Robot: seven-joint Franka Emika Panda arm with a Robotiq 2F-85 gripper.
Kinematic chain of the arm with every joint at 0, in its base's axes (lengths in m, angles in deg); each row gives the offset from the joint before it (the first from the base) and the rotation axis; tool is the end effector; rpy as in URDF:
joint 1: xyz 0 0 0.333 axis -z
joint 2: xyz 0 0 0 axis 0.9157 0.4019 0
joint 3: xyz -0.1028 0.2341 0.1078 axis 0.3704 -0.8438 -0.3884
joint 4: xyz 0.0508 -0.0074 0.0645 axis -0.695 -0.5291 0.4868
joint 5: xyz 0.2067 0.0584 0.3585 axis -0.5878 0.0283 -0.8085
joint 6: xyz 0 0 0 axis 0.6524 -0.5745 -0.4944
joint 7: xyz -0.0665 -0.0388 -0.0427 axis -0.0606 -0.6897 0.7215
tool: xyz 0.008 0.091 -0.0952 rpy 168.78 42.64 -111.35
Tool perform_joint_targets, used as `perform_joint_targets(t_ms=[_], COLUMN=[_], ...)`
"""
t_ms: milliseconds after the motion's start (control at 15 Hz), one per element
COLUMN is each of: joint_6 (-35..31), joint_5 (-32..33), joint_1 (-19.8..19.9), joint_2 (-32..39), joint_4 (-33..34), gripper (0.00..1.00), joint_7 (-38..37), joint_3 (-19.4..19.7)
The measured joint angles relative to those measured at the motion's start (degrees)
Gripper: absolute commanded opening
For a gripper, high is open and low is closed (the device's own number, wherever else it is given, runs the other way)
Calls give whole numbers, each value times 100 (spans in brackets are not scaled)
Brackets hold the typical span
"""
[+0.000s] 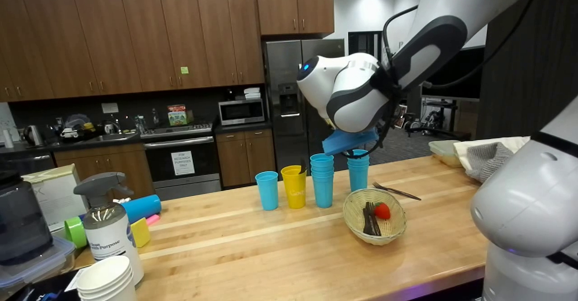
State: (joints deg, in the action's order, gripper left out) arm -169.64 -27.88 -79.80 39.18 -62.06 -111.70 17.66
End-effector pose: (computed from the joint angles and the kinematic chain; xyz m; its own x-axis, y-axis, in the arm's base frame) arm 0.4020 0.1410 0.3606 0.7421 -0.3532 0.5698 -0.6063 -0.7162 0.3456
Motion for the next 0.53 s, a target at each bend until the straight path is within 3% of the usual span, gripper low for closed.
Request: perform_joint_targets(t_ms=[533], joint_6=[2], joint_5=[-2], joint_1=[38], joint_2=[0], joint_4=[13], gripper=[100], joint_7=[-4], joint_3=[-73])
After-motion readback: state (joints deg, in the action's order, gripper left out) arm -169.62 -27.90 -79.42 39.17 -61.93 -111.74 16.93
